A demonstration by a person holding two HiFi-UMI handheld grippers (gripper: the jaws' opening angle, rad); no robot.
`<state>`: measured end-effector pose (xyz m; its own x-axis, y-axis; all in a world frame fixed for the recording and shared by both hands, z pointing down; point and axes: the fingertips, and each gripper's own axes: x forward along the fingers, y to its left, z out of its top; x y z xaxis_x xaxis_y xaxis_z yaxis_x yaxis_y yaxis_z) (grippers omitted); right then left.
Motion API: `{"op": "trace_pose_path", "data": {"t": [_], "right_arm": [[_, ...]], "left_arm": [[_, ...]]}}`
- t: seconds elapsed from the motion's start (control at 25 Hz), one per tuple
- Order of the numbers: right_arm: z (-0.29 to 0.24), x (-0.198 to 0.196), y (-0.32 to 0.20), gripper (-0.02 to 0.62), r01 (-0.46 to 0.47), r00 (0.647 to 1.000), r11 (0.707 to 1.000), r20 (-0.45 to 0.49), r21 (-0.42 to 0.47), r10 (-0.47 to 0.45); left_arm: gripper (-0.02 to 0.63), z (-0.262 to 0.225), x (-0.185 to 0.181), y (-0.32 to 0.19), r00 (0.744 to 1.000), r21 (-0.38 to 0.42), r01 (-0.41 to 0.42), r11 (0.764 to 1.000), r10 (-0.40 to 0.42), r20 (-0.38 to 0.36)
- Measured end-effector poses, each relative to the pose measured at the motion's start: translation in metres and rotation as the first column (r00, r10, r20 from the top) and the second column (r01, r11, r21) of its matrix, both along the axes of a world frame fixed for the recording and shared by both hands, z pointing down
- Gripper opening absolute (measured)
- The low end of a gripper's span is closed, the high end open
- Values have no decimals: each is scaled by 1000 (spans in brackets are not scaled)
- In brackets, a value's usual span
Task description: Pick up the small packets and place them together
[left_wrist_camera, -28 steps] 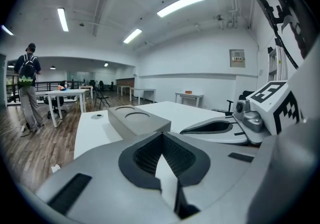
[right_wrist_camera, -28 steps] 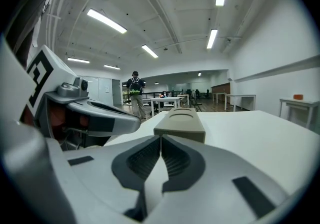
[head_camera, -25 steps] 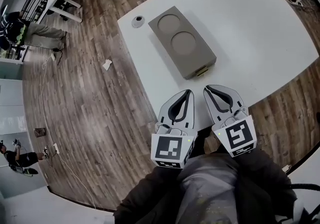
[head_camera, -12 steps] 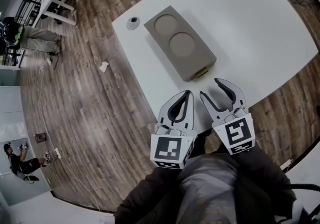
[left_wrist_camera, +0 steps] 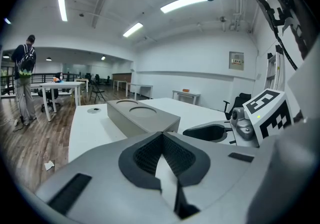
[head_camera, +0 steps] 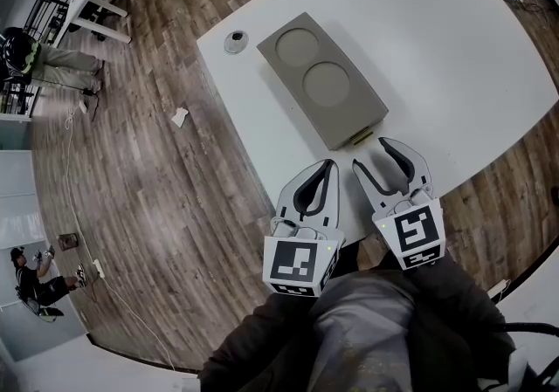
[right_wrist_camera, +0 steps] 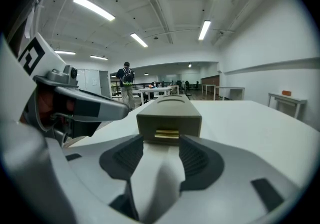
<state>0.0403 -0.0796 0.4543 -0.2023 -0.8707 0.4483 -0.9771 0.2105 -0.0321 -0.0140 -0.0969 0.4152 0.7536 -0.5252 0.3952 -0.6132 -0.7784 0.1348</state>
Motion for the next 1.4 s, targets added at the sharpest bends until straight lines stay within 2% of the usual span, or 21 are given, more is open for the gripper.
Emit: {"op": "trace_pose_path", "data": {"t": [0.52,0.8,1.4], "right_arm": [[7,5,-30,210,-33,999,999,-7,-29,33],[5,6,-30,178,-48,999,998,-5,-31,48],[2,7,-9,175,-39,999,999,2,-23,39]], "left_arm": [[3,10,1,-35,1000,-29,-15,999,15,-5],[3,11,1,-44,1000,-33,-12,999,12,-6],[3,3,-1,-18,1000,-17,-4,1000,4,-1]]}}
